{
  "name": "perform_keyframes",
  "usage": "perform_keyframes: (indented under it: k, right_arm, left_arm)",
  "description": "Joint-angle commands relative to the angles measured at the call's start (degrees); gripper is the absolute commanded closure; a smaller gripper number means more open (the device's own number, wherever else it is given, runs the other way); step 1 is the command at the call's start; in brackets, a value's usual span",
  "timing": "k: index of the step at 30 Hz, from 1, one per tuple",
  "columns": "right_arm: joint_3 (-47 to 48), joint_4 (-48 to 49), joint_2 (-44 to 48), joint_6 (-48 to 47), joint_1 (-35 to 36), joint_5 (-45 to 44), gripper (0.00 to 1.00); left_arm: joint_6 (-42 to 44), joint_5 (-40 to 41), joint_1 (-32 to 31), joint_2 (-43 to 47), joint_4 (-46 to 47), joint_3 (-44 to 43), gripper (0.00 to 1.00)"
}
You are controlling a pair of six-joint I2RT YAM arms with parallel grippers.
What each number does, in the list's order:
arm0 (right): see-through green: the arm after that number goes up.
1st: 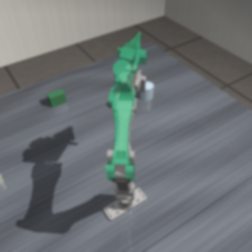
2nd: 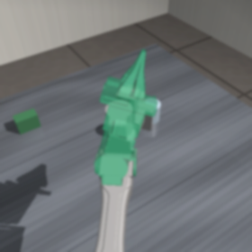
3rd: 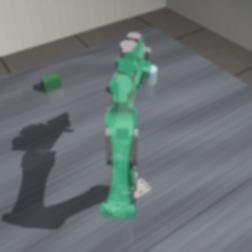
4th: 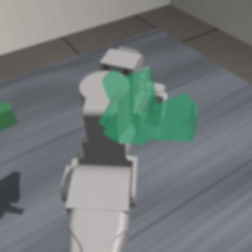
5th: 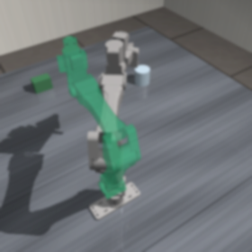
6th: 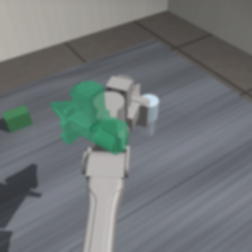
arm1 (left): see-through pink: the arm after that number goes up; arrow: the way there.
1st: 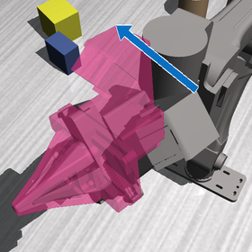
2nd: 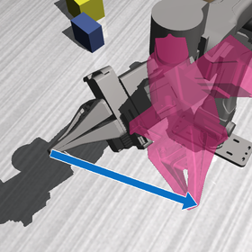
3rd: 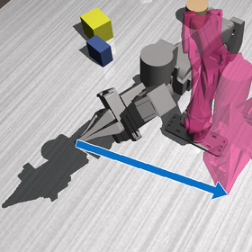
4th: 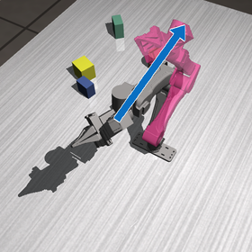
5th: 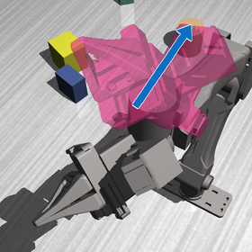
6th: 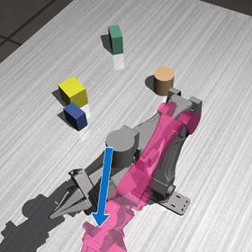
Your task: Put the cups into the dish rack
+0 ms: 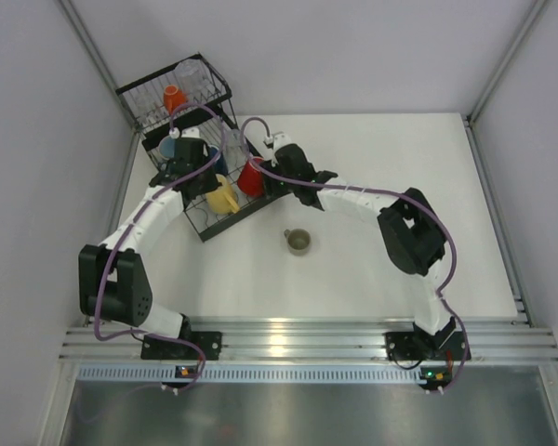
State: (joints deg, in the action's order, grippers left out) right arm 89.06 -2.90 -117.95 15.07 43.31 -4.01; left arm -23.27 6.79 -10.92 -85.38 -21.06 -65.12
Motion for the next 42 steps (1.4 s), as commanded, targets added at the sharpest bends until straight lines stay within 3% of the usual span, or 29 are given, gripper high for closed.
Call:
perform_keyframes:
  k: [1, 8, 18, 21, 27, 37, 42]
  right_arm:
    - [2.97, 2.37, -1.58, -2.06, -0.51, 0.50, 0.51]
    - [-0.81, 8.60, -1.32, -4.00, -1.56, 5.75, 0.50]
    - [-0.37, 12.12, -4.22, -2.85, -2.97, 11.48, 0.61]
    - [0.06, 12.65, -4.22, -2.76, -2.97, 11.57, 0.70]
    - [-0.20, 13.88, -3.17, -4.87, -2.97, 10.17, 1.00]
    - [0.41, 13.36, -1.23, -16.54, -1.56, 1.64, 1.00]
    - [-2.48, 17.48, 0.44, -21.39, 0.28, -2.49, 1.00]
  left_arm:
    - [-0.46, -0.98, 0.28, 1.18, -4.87, 2.11, 1.00]
    - [-0.73, -1.07, 0.28, 1.19, -4.87, 2.19, 1.00]
    - [-1.52, -1.69, 0.28, 1.10, -4.78, 2.02, 1.00]
    - [-1.52, -1.60, 0.28, 1.27, -4.78, 2.19, 1.00]
    - [-1.69, -1.86, 0.28, 1.71, -4.78, 1.93, 1.00]
    - [-2.13, -2.13, 0.37, 2.24, -3.82, 2.81, 1.00]
    - [-2.92, -3.09, 0.46, 3.12, -2.15, 3.86, 1.00]
